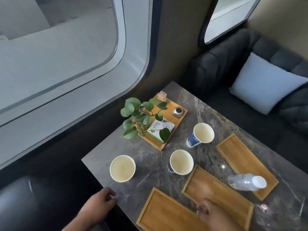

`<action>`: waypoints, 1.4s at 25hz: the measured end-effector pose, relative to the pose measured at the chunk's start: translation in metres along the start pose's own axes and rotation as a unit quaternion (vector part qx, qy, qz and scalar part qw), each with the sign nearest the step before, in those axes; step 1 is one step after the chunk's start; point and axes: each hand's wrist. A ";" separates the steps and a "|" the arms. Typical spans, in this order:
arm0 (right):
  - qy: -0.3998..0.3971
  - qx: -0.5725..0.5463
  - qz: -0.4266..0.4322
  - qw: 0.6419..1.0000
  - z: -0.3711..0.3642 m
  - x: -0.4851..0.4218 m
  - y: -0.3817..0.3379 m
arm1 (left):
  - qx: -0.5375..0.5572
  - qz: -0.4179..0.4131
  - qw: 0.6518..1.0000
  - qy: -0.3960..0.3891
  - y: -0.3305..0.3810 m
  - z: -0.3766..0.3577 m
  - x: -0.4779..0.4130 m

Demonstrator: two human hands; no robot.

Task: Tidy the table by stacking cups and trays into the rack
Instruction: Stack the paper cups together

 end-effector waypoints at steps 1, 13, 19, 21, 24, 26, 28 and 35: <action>0.030 -0.048 0.022 0.998 0.004 -0.005 -0.002 | 0.018 -0.005 1.000 0.002 0.005 0.002 -0.005; 0.250 0.046 0.224 0.941 0.050 -0.035 -0.074 | 0.108 -0.131 0.976 0.133 0.048 0.024 -0.013; 0.261 0.067 0.222 0.937 0.051 -0.036 -0.080 | 0.082 -0.174 0.969 0.156 0.082 0.029 -0.003; 0.257 0.028 0.243 0.935 0.054 -0.014 -0.073 | 0.070 -0.185 0.966 0.166 0.090 0.030 0.004; 0.282 -0.037 0.279 0.917 0.076 0.023 -0.067 | 0.017 -0.205 0.962 0.179 0.114 0.039 0.004; 0.313 -0.075 0.311 0.894 0.093 0.067 -0.059 | -0.004 -0.230 0.953 0.198 0.137 0.039 0.019; 0.355 -0.083 0.348 0.864 0.120 0.118 -0.045 | -0.033 -0.270 0.936 0.222 0.173 0.044 0.043; 0.468 -0.110 0.411 0.775 0.154 0.221 -0.016 | -0.106 -0.365 0.881 0.281 0.270 0.065 0.097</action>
Point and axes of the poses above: each hand's wrist, its own x-axis away from the middle knuckle, its own z-axis out of the back of the hand, y = z × x, and after that the axes turned 1 degree about -y, right-handed
